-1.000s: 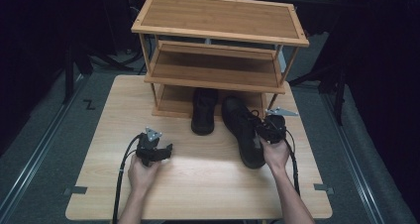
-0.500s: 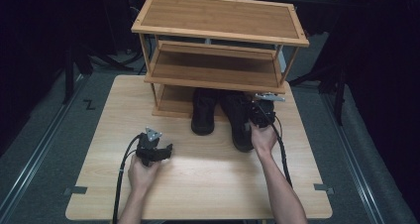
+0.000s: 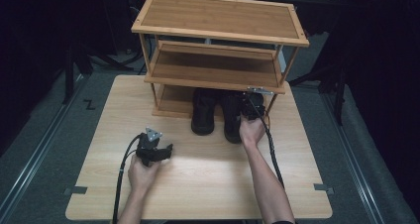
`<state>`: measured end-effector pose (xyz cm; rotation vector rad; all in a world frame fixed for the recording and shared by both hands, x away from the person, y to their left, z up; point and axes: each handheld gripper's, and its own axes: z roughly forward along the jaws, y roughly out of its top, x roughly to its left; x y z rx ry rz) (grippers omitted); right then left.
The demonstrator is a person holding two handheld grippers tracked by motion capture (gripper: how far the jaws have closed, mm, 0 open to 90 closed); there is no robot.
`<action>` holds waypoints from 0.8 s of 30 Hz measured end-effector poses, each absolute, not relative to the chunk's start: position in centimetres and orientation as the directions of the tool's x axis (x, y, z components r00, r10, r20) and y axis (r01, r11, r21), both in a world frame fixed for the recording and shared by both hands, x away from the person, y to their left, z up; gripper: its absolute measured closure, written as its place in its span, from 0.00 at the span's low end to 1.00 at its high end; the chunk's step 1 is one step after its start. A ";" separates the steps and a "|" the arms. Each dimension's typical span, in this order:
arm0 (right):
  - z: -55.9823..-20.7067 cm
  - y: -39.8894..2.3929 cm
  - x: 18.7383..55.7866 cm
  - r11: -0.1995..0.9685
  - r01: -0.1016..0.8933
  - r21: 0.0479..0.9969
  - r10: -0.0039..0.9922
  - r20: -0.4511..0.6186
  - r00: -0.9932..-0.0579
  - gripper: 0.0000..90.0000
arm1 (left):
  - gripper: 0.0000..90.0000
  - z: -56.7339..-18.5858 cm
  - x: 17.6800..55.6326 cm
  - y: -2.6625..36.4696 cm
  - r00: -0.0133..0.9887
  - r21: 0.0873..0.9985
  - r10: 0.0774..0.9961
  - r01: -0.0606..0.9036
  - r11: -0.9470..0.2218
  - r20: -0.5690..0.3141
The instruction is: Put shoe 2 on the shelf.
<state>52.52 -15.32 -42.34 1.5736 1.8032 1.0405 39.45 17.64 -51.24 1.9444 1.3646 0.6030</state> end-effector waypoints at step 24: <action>-44.1 -14.5 54.6 0.029 0.552 0.833 0.993 0.039 -0.110 0.89 | 0.32 -51.2 39.4 17.4 0.362 0.752 0.932 0.617 -0.231 -0.010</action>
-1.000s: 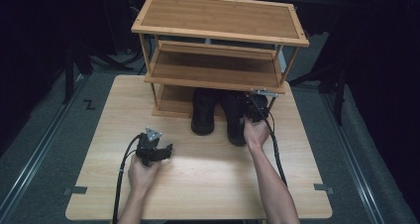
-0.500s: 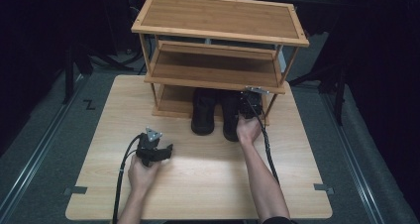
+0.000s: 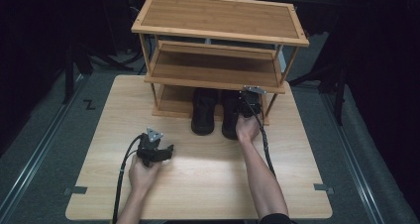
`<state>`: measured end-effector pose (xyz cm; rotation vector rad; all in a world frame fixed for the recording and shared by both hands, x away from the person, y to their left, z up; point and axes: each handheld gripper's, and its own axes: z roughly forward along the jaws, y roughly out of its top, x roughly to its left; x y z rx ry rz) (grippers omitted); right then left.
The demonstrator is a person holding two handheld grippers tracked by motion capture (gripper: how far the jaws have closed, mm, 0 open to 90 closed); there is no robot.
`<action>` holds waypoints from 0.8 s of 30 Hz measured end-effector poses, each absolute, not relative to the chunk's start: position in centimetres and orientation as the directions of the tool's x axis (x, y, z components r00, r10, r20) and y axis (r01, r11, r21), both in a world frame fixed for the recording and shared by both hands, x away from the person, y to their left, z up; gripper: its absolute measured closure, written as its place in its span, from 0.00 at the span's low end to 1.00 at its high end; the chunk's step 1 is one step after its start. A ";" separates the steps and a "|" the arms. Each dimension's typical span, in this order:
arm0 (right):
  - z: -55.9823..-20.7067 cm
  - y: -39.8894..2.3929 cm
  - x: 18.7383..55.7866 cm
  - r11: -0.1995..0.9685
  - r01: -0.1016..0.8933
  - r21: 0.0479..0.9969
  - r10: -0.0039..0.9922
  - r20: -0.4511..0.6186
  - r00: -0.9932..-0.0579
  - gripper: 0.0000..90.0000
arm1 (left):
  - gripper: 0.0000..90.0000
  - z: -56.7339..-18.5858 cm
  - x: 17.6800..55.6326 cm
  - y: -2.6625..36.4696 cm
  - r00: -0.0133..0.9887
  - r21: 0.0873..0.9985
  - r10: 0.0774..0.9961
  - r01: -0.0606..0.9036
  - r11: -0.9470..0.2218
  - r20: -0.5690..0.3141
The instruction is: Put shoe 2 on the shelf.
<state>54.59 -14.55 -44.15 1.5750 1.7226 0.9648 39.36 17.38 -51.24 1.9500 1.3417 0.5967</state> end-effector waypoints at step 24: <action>-41.8 -19.0 50.3 0.090 0.461 0.883 0.960 0.046 -0.276 0.67 | 0.57 -48.1 42.7 16.1 0.411 0.776 0.910 0.593 -0.213 -0.064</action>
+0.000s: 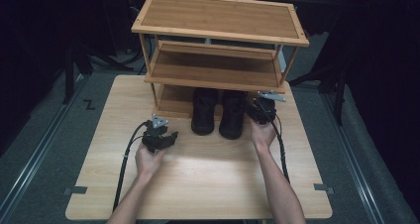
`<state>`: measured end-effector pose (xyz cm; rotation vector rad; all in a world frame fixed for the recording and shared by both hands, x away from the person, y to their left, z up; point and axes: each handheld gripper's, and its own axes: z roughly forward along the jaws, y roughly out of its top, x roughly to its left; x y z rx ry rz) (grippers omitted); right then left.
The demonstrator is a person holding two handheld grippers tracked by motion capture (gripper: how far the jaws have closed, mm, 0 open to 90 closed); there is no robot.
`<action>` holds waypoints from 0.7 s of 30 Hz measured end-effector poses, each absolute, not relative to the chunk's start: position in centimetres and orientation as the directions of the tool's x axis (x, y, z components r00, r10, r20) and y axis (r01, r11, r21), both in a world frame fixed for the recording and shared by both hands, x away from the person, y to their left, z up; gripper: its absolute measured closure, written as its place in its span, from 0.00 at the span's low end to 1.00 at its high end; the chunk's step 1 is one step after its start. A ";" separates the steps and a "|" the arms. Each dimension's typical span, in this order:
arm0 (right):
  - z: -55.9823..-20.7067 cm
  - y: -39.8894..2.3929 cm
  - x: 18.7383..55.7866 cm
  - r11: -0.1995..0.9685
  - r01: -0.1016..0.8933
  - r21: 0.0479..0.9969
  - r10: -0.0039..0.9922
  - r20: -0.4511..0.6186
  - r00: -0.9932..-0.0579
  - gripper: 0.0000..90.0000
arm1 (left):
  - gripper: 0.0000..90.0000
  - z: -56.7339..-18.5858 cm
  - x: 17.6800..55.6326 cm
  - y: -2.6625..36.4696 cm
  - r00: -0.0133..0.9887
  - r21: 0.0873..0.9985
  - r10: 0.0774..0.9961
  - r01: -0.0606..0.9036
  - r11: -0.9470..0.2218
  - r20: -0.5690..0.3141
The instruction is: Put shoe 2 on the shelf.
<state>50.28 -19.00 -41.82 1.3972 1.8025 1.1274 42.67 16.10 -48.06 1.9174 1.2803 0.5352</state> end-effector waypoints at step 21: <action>-47.4 -20.5 51.3 0.078 0.652 0.755 0.961 0.118 -0.252 0.96 | 0.87 -48.1 49.9 12.0 0.351 0.759 0.925 0.639 -0.122 -0.147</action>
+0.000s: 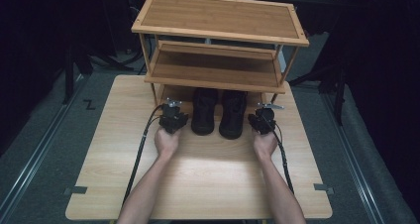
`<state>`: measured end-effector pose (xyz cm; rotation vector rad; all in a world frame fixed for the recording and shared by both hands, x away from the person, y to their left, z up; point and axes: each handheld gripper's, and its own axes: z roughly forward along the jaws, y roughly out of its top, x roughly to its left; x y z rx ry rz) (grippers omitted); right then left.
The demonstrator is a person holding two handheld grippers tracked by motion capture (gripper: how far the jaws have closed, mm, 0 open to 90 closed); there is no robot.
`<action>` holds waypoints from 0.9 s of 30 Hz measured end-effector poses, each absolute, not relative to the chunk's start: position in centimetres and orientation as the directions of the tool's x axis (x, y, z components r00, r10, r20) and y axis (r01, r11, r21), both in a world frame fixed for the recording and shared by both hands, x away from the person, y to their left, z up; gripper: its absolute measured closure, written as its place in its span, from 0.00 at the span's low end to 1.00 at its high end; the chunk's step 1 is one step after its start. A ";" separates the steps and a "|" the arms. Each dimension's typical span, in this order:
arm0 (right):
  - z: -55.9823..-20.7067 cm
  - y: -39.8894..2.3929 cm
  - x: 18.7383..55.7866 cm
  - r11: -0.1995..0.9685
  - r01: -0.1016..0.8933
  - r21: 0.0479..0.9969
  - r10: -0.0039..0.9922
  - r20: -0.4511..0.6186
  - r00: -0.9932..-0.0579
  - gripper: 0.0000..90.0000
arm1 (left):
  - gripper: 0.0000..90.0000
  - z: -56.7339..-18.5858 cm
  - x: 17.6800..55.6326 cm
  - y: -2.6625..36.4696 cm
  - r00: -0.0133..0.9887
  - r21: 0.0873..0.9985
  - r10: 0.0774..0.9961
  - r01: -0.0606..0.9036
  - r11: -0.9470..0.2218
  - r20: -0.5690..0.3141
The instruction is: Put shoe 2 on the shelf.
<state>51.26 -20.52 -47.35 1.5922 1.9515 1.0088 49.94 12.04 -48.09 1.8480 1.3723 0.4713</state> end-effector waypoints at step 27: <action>-47.0 -17.7 53.9 0.039 0.685 0.727 0.954 0.178 -0.243 1.00 | 1.00 -48.1 52.4 10.6 0.323 0.737 0.904 0.676 -0.013 -0.280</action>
